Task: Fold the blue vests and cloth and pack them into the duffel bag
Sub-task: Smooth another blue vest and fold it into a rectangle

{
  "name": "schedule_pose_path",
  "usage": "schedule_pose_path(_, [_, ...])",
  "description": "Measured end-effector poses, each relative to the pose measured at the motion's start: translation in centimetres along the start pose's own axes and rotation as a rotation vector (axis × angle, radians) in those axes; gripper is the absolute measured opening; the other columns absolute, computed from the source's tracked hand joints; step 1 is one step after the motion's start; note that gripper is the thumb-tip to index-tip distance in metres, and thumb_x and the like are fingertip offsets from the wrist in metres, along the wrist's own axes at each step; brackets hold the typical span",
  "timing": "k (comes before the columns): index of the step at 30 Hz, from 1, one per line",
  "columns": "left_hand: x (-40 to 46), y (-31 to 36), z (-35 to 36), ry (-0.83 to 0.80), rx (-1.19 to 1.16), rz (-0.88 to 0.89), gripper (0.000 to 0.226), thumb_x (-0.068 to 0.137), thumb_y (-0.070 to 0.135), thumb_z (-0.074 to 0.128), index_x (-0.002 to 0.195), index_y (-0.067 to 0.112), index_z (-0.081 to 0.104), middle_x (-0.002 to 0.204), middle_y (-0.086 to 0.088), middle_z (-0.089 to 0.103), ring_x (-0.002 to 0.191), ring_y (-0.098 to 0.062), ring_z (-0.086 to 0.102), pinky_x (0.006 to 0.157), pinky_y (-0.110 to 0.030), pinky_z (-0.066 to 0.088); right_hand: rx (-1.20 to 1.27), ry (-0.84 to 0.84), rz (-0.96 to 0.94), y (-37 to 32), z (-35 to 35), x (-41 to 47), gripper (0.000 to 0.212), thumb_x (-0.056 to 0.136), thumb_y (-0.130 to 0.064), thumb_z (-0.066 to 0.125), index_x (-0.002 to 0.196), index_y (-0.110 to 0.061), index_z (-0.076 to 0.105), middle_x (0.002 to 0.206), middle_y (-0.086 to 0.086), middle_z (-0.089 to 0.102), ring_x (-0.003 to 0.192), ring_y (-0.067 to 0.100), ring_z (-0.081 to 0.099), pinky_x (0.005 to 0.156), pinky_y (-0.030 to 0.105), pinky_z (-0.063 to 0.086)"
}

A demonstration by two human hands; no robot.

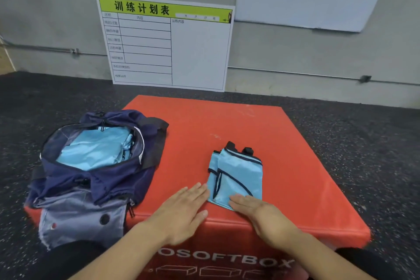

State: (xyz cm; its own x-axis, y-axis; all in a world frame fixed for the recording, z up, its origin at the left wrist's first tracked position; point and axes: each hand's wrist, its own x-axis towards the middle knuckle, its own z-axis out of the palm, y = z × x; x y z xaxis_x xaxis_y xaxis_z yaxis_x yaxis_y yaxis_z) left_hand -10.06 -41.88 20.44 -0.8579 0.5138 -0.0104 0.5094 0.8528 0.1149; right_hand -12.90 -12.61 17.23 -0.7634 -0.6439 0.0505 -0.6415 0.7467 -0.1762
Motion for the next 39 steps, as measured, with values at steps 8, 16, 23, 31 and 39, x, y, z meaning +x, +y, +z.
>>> schedule_pose_path(8, [-0.2,-0.4,1.4,0.126,0.148,0.058,0.057,0.103,0.054,0.03,0.149,0.026,0.048,0.158,0.008,0.04,0.146,-0.006,0.032,0.125,-0.03,0.012,-0.104,0.065,0.003,6.0,-2.9,-7.2,0.065,0.096,-0.012,0.041,0.154,-0.041,0.038,0.165,-0.021,0.021,0.154,-0.001,0.011,0.127,0.027,0.009])
schedule_pose_path(16, [0.8,-1.9,1.4,0.076,0.165,0.159,0.05,0.108,0.055,0.021,0.149,0.039,0.044,0.167,0.011,0.018,0.155,-0.01,0.01,0.119,-0.033,0.008,-0.089,0.128,0.046,6.3,-1.7,-10.0,0.061,0.096,-0.022,0.037,0.15,-0.048,0.042,0.166,-0.019,0.023,0.153,0.0,0.018,0.124,0.026,0.023])
schedule_pose_path(23, [3.4,-0.3,1.5,0.099,0.087,0.225,0.053,0.108,0.056,0.016,0.149,0.037,0.045,0.168,0.01,-0.015,0.153,-0.009,-0.02,0.122,-0.036,-0.004,-0.054,0.058,-0.007,5.4,-2.2,-7.4,0.058,0.102,-0.023,0.03,0.154,-0.047,0.036,0.169,-0.021,-0.003,0.155,0.001,-0.001,0.126,0.027,0.007])
schedule_pose_path(31, [5.2,0.6,1.7,0.109,-0.251,0.203,0.05,0.107,0.056,0.025,0.147,0.036,0.048,0.16,0.024,0.027,0.15,0.009,0.003,0.124,-0.024,0.001,0.255,0.197,0.018,5.1,-1.5,-3.7,0.048,0.102,-0.009,0.047,0.14,-0.035,0.059,0.157,-0.024,0.041,0.149,0.0,0.029,0.122,0.026,0.027])
schedule_pose_path(39, [6.5,-0.3,-0.7,0.206,-0.929,0.032,0.032,0.103,0.046,0.049,0.115,0.033,0.075,0.114,0.016,0.073,0.113,-0.005,0.065,0.103,-0.03,0.046,0.986,0.444,0.291,4.4,-3.2,0.3,0.031,0.092,0.002,0.071,0.095,-0.027,0.082,0.098,-0.004,0.079,0.091,0.006,0.071,0.085,0.018,0.051])
